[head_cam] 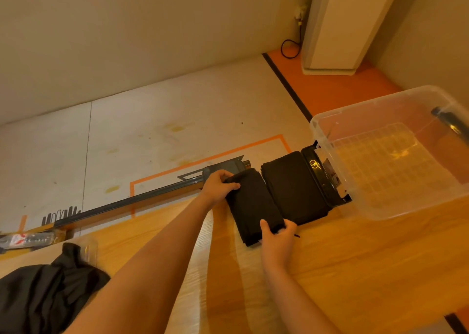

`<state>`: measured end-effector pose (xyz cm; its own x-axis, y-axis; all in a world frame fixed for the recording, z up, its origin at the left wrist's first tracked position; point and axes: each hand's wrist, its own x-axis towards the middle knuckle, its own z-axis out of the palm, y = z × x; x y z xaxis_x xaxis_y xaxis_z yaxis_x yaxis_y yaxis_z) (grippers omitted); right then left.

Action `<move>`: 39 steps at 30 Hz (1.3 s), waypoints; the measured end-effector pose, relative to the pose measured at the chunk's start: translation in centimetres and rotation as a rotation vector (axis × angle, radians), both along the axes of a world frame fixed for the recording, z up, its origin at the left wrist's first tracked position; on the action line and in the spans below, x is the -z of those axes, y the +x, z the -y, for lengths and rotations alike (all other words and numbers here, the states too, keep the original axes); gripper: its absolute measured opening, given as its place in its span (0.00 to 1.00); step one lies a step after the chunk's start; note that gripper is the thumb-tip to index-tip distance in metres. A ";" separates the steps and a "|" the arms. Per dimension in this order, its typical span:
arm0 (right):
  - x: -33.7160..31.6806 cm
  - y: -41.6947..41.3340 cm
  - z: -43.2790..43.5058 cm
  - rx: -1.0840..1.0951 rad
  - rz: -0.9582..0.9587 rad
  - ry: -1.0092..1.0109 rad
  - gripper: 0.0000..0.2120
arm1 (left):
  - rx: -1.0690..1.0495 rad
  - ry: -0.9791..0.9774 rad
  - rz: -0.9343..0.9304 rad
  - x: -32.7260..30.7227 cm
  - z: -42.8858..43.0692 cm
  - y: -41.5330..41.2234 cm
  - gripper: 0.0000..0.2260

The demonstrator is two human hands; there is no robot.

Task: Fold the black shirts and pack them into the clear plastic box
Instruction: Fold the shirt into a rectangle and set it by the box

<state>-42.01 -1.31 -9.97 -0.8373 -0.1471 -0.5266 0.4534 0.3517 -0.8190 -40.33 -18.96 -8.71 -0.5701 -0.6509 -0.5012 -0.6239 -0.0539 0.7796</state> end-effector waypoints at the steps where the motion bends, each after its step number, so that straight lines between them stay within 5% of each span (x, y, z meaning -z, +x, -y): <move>1: 0.2 -0.1 0.0 0.002 -0.002 0.020 0.22 | 0.010 -0.025 0.004 0.1 0.0 -0.1 0.08; 9: 0.7 0.1 -0.6 -0.001 -0.039 -0.006 0.19 | 0.108 -0.184 -0.070 -0.2 0.1 -0.9 0.08; 18: -0.7 -0.5 -2.5 -0.028 -0.082 0.058 0.14 | 0.260 -0.329 0.151 0.6 0.1 -0.5 0.22; 22: -1.5 0.1 -2.8 -0.219 -0.425 0.161 0.09 | 0.289 -0.737 0.197 0.8 -0.4 0.8 0.22; 25: -1.6 -0.2 -1.7 -0.463 -0.836 0.295 0.09 | 0.424 -1.025 0.021 0.7 -1.3 0.8 0.22; 28: 0.2 -1.2 0.2 -0.721 -1.098 0.471 0.22 | 0.706 -1.073 -0.046 1.5 -2.1 0.2 0.24; 31: 2.4 -2.2 1.3 -0.858 -1.099 0.610 0.31 | 0.889 -1.047 0.037 3.2 -2.2 0.1 0.25; 39: 4.4 -2.3 1.3 -0.939 -1.024 0.725 0.31 | 0.860 -0.972 0.126 5.1 -2.3 -0.1 0.27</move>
<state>-44.34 -2.57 -14.37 -0.6275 -0.7786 0.0002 -0.7677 0.6187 -0.1671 -40.46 -16.70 -13.82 -0.9670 -0.2277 -0.1143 -0.2474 0.9465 0.2073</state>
